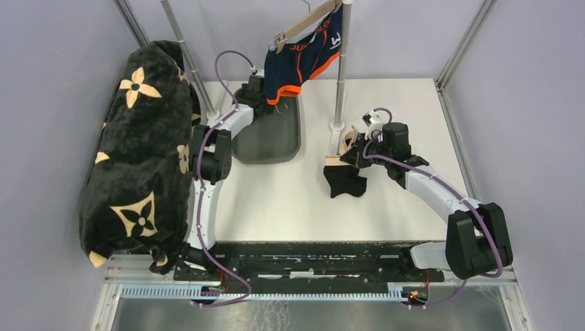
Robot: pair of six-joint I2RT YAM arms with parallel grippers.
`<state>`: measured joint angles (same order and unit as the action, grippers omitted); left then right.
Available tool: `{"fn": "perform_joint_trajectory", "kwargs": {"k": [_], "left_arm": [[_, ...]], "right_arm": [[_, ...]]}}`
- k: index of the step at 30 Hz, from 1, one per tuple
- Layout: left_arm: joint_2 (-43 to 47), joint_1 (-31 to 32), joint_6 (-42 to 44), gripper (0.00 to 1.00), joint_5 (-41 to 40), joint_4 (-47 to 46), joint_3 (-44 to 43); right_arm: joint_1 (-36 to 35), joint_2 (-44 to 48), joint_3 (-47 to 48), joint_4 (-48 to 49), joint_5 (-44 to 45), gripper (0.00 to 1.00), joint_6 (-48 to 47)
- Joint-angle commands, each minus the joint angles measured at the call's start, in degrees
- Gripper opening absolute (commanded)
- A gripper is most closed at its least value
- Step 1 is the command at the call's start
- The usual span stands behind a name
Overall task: Clip the underwear to the hanger
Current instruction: Pick up the hanger from the bin.
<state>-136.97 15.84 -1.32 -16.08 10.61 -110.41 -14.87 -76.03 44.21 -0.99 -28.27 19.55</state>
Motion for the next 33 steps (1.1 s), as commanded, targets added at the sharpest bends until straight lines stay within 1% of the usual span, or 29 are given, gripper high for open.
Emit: {"fn": "perform_joint_trajectory", "kwargs": {"k": [1,6,10,13,16,19,20,21,23,24,29,33], "left_arm": [[-2.1,-0.2,4.0,0.82,-0.3,-2.7,-2.8],[-3.0,-0.1,4.3,0.77,-1.3,-3.3,-3.1],[-2.2,0.2,4.5,0.64,-3.3,-4.9,-2.0],[-1.0,0.7,5.2,0.58,-4.8,-7.3,-0.1],[-1.0,0.9,5.4,0.52,-5.6,-7.5,0.1],[-0.8,0.9,5.5,0.43,-5.7,-7.5,0.5],[-0.6,0.9,5.4,0.39,-5.7,-7.5,0.7],[-0.3,1.0,5.4,0.32,-5.8,-7.5,0.8],[0.3,1.1,5.4,0.12,-5.9,-7.6,1.3],[0.7,1.2,5.4,0.09,-6.0,-7.8,1.7],[4.4,1.5,5.1,0.08,-6.3,-8.2,4.4],[9.4,2.2,4.4,0.03,-6.2,-8.7,7.8]], "right_arm": [[0.2,-0.2,0.3,3.2,-1.1,0.00,0.4],[0.3,-0.3,0.4,3.3,-1.2,0.00,0.4],[0.2,-0.6,0.4,3.4,-1.3,0.00,0.5],[0.2,-0.9,0.5,3.5,-1.4,0.00,0.6],[0.3,-0.7,0.5,3.5,-1.5,0.01,0.7],[0.3,-0.6,0.5,3.5,-1.5,0.01,0.7],[0.3,-0.6,0.5,3.5,-1.5,0.01,0.7],[0.3,-0.7,0.6,3.5,-1.5,0.01,0.7],[0.2,-0.8,0.6,3.6,-1.6,0.01,0.8],[0.2,-0.7,0.6,3.6,-1.6,0.01,0.8],[0.2,-0.7,0.5,3.8,-1.8,0.00,1.0],[0.2,-0.7,0.5,4.1,-2.2,0.01,1.3]]}}
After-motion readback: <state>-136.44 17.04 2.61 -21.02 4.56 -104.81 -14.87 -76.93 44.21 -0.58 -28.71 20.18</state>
